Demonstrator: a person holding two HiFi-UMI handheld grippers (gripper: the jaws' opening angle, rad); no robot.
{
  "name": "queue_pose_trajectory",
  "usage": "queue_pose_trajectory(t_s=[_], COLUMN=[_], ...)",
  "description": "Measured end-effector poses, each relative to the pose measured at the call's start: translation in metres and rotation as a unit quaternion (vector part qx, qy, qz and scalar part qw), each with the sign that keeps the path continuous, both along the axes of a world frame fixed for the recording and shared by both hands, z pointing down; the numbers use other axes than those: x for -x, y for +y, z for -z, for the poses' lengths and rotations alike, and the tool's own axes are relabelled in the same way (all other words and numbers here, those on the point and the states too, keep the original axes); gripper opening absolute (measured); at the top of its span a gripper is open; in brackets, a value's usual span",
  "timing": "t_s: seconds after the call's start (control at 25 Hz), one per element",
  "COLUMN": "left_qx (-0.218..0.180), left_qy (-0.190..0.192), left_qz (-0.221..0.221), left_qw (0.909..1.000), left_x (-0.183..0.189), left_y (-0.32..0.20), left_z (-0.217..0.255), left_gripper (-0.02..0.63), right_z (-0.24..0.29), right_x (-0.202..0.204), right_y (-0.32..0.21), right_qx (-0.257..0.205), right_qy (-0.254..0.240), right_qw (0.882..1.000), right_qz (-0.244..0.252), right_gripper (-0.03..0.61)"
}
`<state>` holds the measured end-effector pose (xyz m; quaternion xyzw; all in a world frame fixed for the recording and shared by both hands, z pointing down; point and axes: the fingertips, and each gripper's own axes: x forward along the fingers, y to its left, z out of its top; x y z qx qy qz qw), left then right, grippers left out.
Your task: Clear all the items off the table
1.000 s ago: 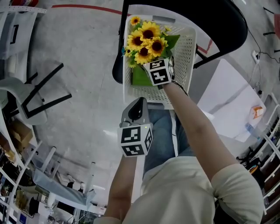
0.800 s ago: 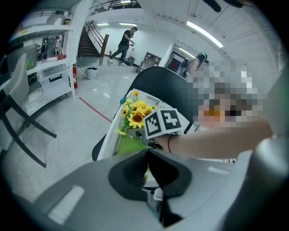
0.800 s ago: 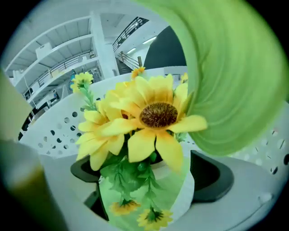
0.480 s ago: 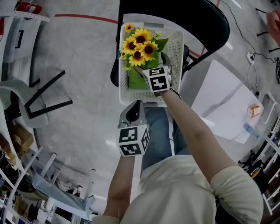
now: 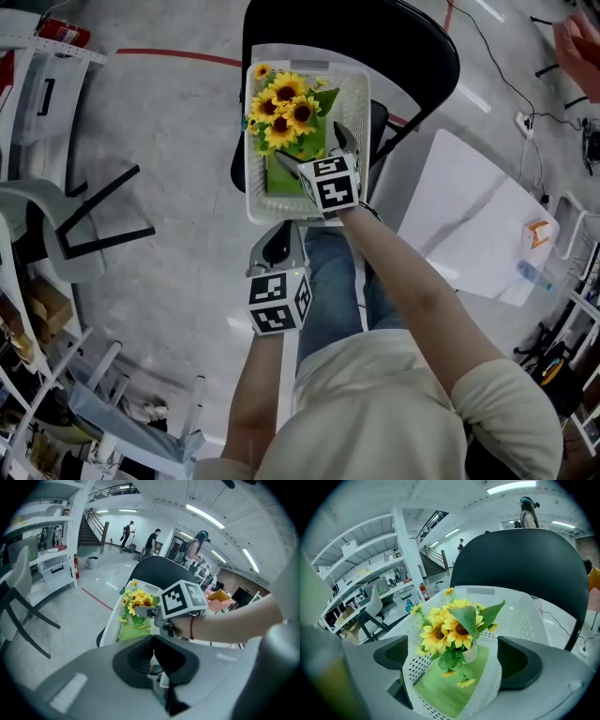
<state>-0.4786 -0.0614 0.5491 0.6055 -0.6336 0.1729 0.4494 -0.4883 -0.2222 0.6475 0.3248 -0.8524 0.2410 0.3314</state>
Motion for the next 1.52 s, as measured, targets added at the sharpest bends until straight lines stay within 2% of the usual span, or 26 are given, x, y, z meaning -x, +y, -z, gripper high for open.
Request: queue_pose_trajectory(t_s=[0.24,0.28,0.32,0.4,0.52,0.68,0.92,1.12,1.52], left_qx=[-0.008,-0.009,-0.01,-0.012,-0.013,-0.017,-0.028,-0.038,-0.052], left_qy=[-0.004,-0.004,-0.004,-0.006,-0.011,-0.02,-0.026,-0.029,-0.033], left_qz=[-0.005,-0.005,-0.006,-0.009,-0.014,-0.025,-0.034,-0.044,-0.079], left_qw=[1.0,0.9999,0.9999,0.9999,0.9998,0.9994,0.9987,0.9979,0.995], left_x=[-0.008,-0.01,-0.011,-0.013,-0.017,-0.02,-0.025,-0.033,-0.056], left_y=[0.001,0.001,0.001,0.001,0.002,0.001,-0.008,-0.016,-0.027], left_z=[0.01,0.012,0.014,0.017,0.021,0.03,0.046,0.058,0.078], left_gripper=[0.009,0.009,0.009,0.009,0.009,0.009,0.009,0.009,0.009], right_z=[0.035,0.04,0.045,0.057,0.075,0.101,0.135,0.159,0.217], right_x=[-0.011,-0.014,-0.017,-0.025,-0.037,-0.056,-0.088,-0.111,-0.143], right_y=[0.011,0.015,0.019,0.024,0.033,0.04,0.042,0.043,0.06], right_qx=[-0.019,-0.02,-0.021,-0.022,-0.021,-0.027,-0.024,-0.03,-0.05], right_qy=[-0.023,-0.024,-0.025,-0.029,-0.036,-0.045,-0.05,-0.043,-0.069], right_qw=[0.999,0.999,0.999,0.999,0.999,0.999,0.998,0.999,0.996], right_qz=[0.019,0.024,0.026,0.025,0.022,0.015,-0.001,-0.013,-0.015], right_gripper=[0.577,0.556,0.508,0.372,0.265,0.168,0.056,0.0,-0.001])
